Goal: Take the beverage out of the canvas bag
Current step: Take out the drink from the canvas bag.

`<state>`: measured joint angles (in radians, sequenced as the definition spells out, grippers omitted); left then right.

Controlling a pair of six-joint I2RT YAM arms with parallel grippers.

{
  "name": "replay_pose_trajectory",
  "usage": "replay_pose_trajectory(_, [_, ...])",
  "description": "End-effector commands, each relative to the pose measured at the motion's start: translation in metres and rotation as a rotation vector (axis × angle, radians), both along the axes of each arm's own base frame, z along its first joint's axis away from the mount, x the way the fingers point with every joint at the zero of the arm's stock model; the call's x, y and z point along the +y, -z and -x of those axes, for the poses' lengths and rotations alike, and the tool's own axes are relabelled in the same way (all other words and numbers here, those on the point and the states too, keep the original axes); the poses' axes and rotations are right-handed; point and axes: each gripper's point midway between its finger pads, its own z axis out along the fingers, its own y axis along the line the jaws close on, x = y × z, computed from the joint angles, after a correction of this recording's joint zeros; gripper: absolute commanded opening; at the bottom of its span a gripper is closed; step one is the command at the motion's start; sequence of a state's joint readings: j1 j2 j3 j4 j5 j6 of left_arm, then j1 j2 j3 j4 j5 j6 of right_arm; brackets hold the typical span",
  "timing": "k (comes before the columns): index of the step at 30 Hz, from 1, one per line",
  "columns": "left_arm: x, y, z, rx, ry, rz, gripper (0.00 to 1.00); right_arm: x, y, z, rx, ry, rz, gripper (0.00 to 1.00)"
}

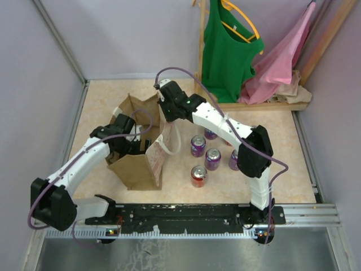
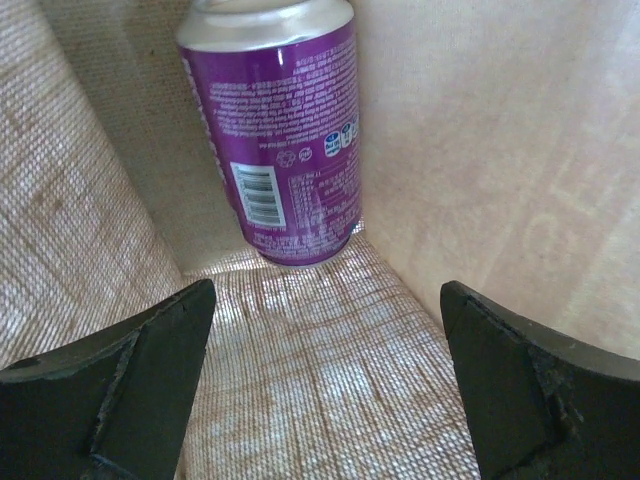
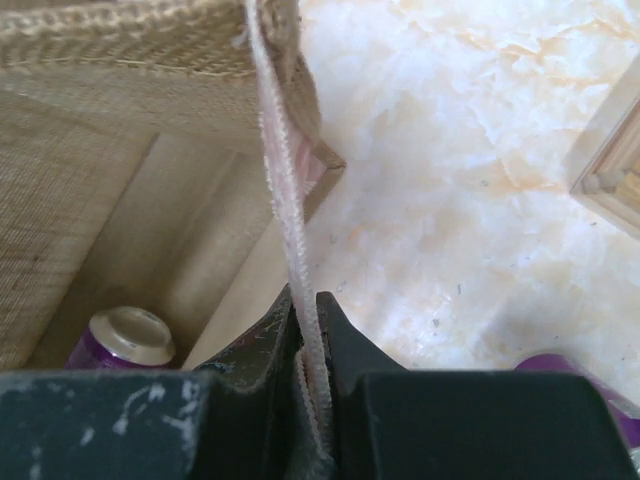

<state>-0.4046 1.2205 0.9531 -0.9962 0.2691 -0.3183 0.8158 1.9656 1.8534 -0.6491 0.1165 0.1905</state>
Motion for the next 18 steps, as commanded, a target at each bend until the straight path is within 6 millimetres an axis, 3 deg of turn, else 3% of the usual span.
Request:
replay_pose_trajectory(1, [-0.012,0.008,-0.012,0.002,0.04,0.022,1.0,-0.017,-0.03,-0.058,-0.151,0.117,-0.037,0.0])
replay_pose_trajectory(7, [-0.009,0.021,-0.026,0.02,0.043,-0.039,1.0,-0.021,-0.029,-0.087,-0.161,0.146,-0.039,0.0])
replay_pose_trajectory(14, [-0.019,0.03,-0.056,-0.098,-0.003,-0.005,1.0,-0.015,-0.017,-0.085,-0.122,0.119,-0.039,0.0])
replay_pose_trajectory(18, [-0.009,0.045,-0.056,-0.071,-0.02,-0.076,1.0,-0.015,-0.013,-0.083,-0.11,0.113,-0.029,0.0])
